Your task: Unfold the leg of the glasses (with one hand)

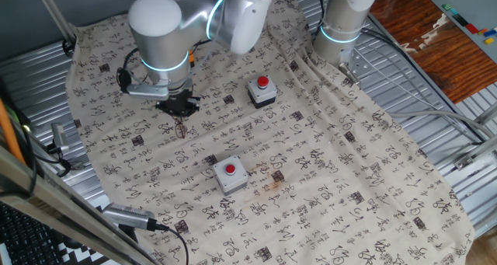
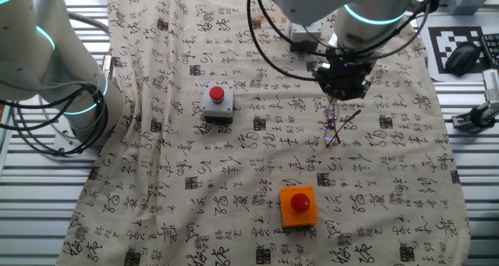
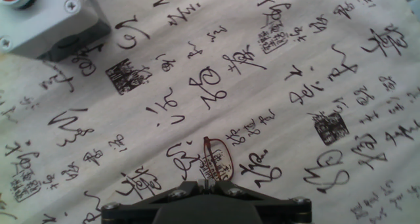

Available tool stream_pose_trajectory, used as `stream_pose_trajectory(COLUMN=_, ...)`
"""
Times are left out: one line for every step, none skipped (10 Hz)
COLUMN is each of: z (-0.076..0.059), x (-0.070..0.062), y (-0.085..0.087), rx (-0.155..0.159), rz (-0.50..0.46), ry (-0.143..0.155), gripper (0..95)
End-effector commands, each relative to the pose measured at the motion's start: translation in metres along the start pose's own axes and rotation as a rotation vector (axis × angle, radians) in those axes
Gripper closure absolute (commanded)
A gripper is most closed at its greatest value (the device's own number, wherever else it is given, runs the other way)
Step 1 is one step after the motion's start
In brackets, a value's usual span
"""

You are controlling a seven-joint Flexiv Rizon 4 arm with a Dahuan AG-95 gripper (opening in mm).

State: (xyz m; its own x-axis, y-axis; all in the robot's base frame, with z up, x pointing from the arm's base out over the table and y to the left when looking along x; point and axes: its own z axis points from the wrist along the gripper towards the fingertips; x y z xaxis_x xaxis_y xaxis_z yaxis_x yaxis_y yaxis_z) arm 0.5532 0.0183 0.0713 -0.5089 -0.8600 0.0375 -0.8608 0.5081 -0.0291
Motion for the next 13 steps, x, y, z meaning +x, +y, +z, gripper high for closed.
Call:
stream_pose_trajectory(z=0.0, x=-0.001, y=0.0, rx=0.009, rz=-0.02, ry=0.022, gripper=95.0)
stream_pose_trajectory(z=0.0, x=-0.001, y=0.0, rx=0.008, rz=-0.017, ry=0.023, gripper=95.0)
stream_pose_trajectory(z=0.0, x=-0.001, y=0.0, rx=0.006, rz=-0.025, ry=0.028, gripper=95.0)
stream_pose_trajectory(z=0.0, x=-0.001, y=0.0, rx=0.0, rz=-0.023, ry=0.034, gripper=95.0)
stream_pose_trajectory(z=0.0, x=-0.001, y=0.0, rx=0.001, rz=-0.017, ry=0.036, gripper=95.0)
stream_pose_trajectory(z=0.0, x=-0.001, y=0.0, rx=0.001, rz=-0.018, ry=0.033, gripper=95.0)
stream_pose_trajectory(z=0.0, x=-0.001, y=0.0, rx=0.001, rz=-0.019, ry=0.034, gripper=95.0)
stream_pose_trajectory(z=0.0, x=-0.001, y=-0.001, rx=0.002, rz=-0.019, ry=0.034, gripper=95.0)
stream_pose_trajectory(z=0.0, x=0.0, y=-0.001, rx=0.002, rz=-0.023, ry=0.035, gripper=95.0)
stream_pose_trajectory(z=0.001, x=0.004, y=-0.005, rx=0.002, rz=-0.035, ry=0.036, gripper=95.0)
stream_pose_trajectory(z=0.003, x=0.009, y=-0.01, rx=0.003, rz=-0.043, ry=0.035, gripper=95.0)
stream_pose_trajectory(z=0.005, x=0.014, y=-0.015, rx=0.004, rz=-0.052, ry=0.033, gripper=95.0)
stream_pose_trajectory(z=0.006, x=0.02, y=-0.019, rx=0.006, rz=-0.064, ry=0.036, gripper=95.0)
